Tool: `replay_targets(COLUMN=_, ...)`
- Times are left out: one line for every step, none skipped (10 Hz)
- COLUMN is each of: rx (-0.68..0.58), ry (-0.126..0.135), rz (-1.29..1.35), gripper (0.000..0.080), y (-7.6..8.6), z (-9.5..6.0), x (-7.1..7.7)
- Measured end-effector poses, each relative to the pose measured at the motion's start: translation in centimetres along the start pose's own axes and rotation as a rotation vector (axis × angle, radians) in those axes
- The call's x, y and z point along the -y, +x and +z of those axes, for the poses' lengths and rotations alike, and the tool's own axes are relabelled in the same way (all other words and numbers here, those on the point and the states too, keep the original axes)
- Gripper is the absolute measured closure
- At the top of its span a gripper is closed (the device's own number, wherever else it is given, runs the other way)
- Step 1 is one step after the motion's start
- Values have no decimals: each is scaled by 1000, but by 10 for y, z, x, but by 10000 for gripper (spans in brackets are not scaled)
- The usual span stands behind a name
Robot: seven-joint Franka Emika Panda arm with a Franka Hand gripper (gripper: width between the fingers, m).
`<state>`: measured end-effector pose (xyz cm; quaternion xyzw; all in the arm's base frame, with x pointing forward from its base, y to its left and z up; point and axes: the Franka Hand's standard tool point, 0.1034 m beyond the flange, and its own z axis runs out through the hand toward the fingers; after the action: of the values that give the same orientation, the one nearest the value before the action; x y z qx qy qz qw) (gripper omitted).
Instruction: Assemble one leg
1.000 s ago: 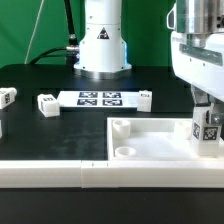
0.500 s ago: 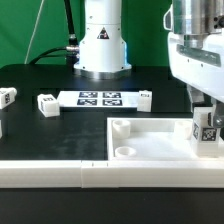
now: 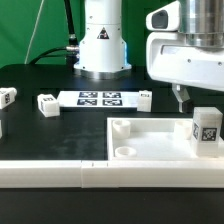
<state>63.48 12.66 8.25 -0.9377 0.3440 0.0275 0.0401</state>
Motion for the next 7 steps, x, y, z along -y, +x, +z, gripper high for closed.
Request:
replay_targets(rx=-2, ry=-35, rz=-131, gripper=151, y=2, z=-1, x=4)
replay_targets(rx=-1, ry=-36, rz=-254, gripper=151, y=6, z=0, x=3)
replay_targets(rx=0, ry=-37, rz=-344, gripper=151, y=9, z=-1, x=0)
replay_targets(rx=-1, ry=-37, rz=-404, gripper=151, y=11, z=-1, x=-1)
replay_targets(rx=-13, ry=-33, rz=-513, gripper=151, y=13, z=-2, x=0)
replay_targets(rx=-32, ry=-27, rz=-598, gripper=151, y=15, z=-2, x=-1)
replay_targets(rx=-31, ry=-31, rz=-625, gripper=151, y=15, z=-2, x=-2)
